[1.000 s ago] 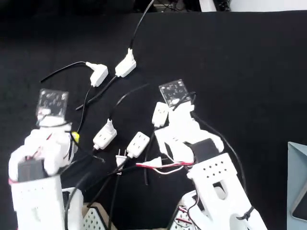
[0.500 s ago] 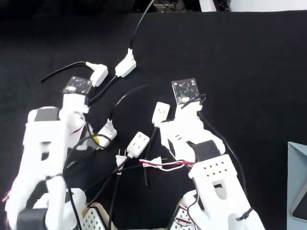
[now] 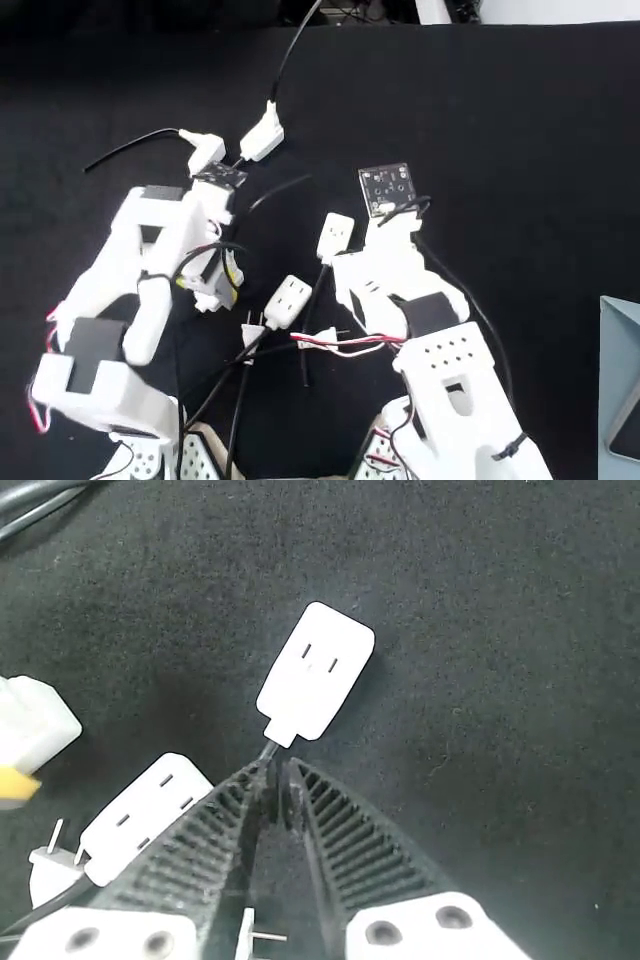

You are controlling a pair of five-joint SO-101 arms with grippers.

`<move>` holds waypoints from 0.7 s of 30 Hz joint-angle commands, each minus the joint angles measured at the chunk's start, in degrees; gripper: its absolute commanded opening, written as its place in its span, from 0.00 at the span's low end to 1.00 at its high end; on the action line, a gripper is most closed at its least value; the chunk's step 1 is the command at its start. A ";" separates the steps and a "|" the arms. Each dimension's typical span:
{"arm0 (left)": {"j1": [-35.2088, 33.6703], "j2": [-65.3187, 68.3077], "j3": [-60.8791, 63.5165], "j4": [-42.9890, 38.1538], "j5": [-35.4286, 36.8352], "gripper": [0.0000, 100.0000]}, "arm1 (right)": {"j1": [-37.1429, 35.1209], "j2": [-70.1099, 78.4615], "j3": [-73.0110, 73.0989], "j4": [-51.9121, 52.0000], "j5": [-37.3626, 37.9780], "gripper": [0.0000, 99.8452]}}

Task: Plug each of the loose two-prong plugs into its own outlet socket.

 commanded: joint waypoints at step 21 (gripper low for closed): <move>1.01 17.23 -39.16 -6.15 -0.35 0.03 | 0.70 -0.84 2.68 -4.66 -0.18 0.01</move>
